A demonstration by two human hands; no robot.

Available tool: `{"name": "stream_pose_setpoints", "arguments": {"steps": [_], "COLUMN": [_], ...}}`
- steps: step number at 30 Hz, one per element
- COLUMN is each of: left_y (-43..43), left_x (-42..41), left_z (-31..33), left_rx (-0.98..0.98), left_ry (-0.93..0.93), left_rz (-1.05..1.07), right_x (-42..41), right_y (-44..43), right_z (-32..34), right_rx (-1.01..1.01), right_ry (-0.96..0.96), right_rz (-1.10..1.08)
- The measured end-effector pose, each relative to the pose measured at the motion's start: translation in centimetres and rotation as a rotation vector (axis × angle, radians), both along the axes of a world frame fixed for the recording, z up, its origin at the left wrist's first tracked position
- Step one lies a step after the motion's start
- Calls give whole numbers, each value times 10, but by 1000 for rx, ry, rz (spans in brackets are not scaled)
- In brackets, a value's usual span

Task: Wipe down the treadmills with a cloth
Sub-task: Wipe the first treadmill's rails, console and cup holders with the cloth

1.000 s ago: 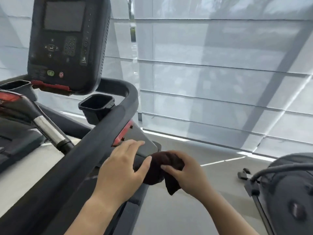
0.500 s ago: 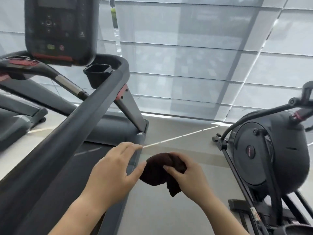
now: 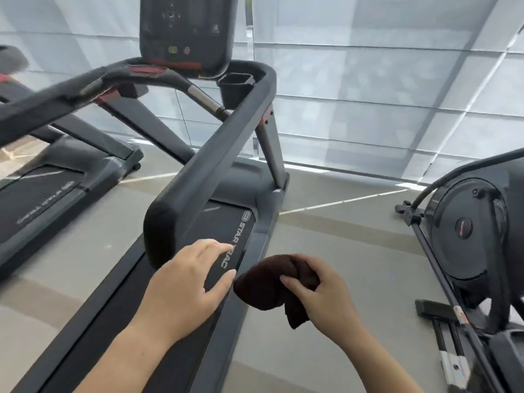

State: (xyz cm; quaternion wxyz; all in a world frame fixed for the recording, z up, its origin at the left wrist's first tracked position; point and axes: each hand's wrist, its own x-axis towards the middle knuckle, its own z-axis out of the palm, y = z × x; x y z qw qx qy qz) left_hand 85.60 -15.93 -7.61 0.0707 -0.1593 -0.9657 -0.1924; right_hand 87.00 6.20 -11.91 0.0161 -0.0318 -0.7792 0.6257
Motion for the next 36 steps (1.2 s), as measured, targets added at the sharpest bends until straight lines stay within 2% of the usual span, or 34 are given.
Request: {"name": "stream_pose_setpoints", "arguments": {"steps": [4,8,15,17,19,21,24,29,36], "left_y": [-54,-111,-159,-162,-163,-166,-166,-168,-179], "left_x": [12,8,-37,-49,-58,-67,-82,-115,-168], "left_z": [0,18,46,47,47,43,41,45,38], "left_rx": [9,7,10,15,20,12,-6,41,93], "left_ry": [17,67,138,162,155,126,89,88,99], "left_rz": [-33,-82,-72,-47,-3,27,27,23,-89], "right_x": [11,5,-61,-80,-93,-99,-114,-138,-150], "right_y": [-47,-104,-169,-184,-198,-204,-204,-208,-208], "right_z": [6,31,80,77,61,46,43,46,51], "right_rx": [80,44,59,147,290,320,209,360,330], "right_ry": [56,135,325,380,333,255,194,118,71], "right_rz": [-46,-90,-200,-188,-58,6,-41,-50,-148]}}
